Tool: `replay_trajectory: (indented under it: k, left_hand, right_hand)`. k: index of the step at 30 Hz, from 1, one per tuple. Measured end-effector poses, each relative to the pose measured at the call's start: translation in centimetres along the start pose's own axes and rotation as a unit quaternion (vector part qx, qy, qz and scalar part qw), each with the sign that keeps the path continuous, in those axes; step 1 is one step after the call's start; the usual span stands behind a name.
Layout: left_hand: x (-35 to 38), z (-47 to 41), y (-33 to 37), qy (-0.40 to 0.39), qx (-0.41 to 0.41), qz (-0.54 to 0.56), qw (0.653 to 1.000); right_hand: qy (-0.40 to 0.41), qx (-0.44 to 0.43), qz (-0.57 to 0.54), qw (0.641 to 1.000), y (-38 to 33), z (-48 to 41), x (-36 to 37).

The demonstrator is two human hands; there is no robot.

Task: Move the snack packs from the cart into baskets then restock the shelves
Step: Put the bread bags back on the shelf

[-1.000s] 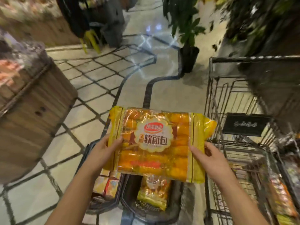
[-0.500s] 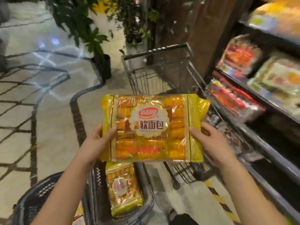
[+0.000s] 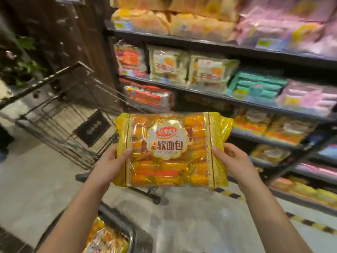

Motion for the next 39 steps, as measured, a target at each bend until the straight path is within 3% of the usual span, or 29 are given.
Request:
replay_trajectory:
  k: [5,8,14,21,31,39]
  left_hand:
    - [9.7,-0.8,1.8,-0.054,0.024,-0.061,0.996]
    - [14.6,-1.2,2.1,-0.070,0.007,-0.042,0.997]
    - [20.3,-4.0,1.8,-0.089,0.002,-0.056,0.994]
    - [22.8,-9.5,3.1,-0.062,0.000,-0.026,0.998]
    - [25.5,-22.9,1.4,-0.071,0.016,-0.065,0.995]
    - [28.6,-29.6,-3.1,-0.025,0.123,-0.085,0.988]
  right_hand:
    - [0.049,0.025,-0.040,0.998,5.4,0.0,-7.9]
    - [0.058,0.036,-0.041,0.997,8.2,-1.0,-11.4]
    - [0.066,0.035,-0.048,0.996,10.0,-4.8,-15.2]
    - [0.089,0.014,0.002,0.996,8.4,-10.7,-15.5]
    - [0.172,0.059,0.028,0.983,11.1,-22.2,-11.9]
    - [0.238,0.057,0.058,0.968,17.9,-29.3,-9.5]
Point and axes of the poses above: each hand's wrist, its own z-axis away from the middle knuckle, its own x-axis out of the palm, y = z × x, the point moved 9 cm from there along -z, towards the middle knuckle, and after that the axes turned 11 degrees about z, right-handed, at the moved point
